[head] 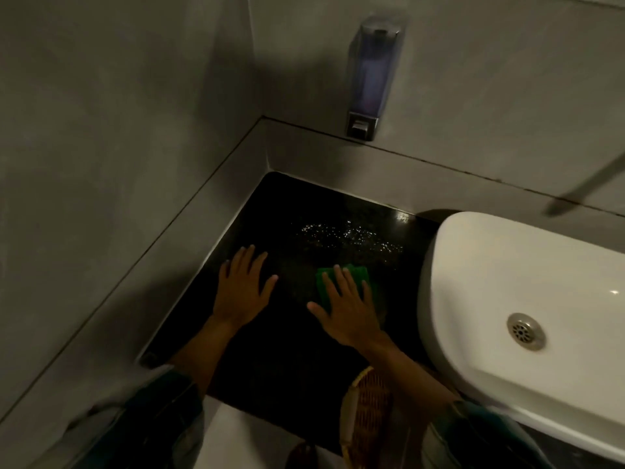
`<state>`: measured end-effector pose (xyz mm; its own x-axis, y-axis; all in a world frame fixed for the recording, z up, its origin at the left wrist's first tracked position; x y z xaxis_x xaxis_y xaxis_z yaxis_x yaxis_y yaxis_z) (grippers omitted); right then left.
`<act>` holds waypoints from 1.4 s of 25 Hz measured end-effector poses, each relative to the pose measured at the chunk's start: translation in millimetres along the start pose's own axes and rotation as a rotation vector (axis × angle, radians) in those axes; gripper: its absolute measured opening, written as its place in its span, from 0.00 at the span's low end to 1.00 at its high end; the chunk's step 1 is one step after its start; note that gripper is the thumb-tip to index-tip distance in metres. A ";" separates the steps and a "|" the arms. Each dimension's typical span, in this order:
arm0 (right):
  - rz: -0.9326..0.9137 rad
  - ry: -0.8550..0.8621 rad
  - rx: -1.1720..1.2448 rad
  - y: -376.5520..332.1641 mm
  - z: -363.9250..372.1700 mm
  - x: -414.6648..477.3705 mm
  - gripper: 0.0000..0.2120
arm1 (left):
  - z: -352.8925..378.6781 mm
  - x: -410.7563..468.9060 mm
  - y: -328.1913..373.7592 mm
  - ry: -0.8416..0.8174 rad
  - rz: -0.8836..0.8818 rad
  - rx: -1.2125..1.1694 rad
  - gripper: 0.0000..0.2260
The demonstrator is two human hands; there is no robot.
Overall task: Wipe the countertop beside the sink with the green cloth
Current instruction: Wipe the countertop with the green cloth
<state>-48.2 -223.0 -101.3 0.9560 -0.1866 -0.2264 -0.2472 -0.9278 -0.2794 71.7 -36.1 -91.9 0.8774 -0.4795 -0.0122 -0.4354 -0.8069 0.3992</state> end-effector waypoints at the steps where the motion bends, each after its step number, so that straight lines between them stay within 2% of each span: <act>1: -0.005 0.009 -0.050 1.3 7.4 3.3 0.33 | 2.9 2.0 -10.7 -0.021 0.010 0.041 0.31; 4: 0.158 0.150 -0.056 15.0 14.9 6.1 0.29 | 20.6 -1.5 -26.7 -0.053 0.053 0.052 0.34; 8: 0.628 0.368 0.145 52.7 -3.3 30.8 0.33 | 31.6 1.9 -35.7 -0.012 0.038 0.046 0.29; 11: 0.754 0.409 0.193 81.6 -29.2 72.0 0.32 | 33.7 5.9 -37.6 0.004 0.035 0.080 0.29; 16: 0.646 0.324 0.127 70.5 -37.7 114.9 0.31 | 31.1 8.3 -33.4 0.009 0.040 0.099 0.29; 20: 0.379 0.264 0.028 3.8 6.2 76.4 0.31 | 24.5 5.8 -32.4 -0.029 0.026 0.041 0.31; 22: 0.298 0.272 -0.057 10.2 16.8 54.5 0.30 | 22.2 6.6 -32.7 -0.034 0.039 0.011 0.32; 23: 0.328 0.296 -0.049 26.3 12.6 54.9 0.30 | 22.3 7.4 -32.7 -0.034 0.041 0.014 0.32; 26: 0.576 0.371 0.017 69.9 -7.6 78.4 0.29 | 24.8 8.4 -32.6 -0.021 0.032 0.041 0.32; 29: 0.608 0.372 0.071 70.4 -26.1 129.6 0.28 | 27.3 9.3 -32.2 0.021 0.033 0.061 0.30; 31: 0.493 0.322 0.083 44.9 -27.2 162.4 0.28 | 29.8 8.9 -33.8 0.019 0.028 0.068 0.29; 35: 0.045 0.199 -0.034 -36.6 -14.7 180.0 0.26 | 29.3 10.0 -34.0 0.038 0.026 0.102 0.28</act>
<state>135.2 -227.4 -118.1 0.9574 -0.2850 -0.0477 -0.2879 -0.9270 -0.2404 89.4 -23.6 -132.5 0.8716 -0.4890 0.0329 -0.4749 -0.8260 0.3036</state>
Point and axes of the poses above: each hand's wrist, its own x-axis towards the middle knuckle, its own z-axis out of the palm, y = z × x, the point moved 4 cm from there along x, towards the middle knuckle, and after that the axes turned 1 degree about -x, right-handed, at the moved point
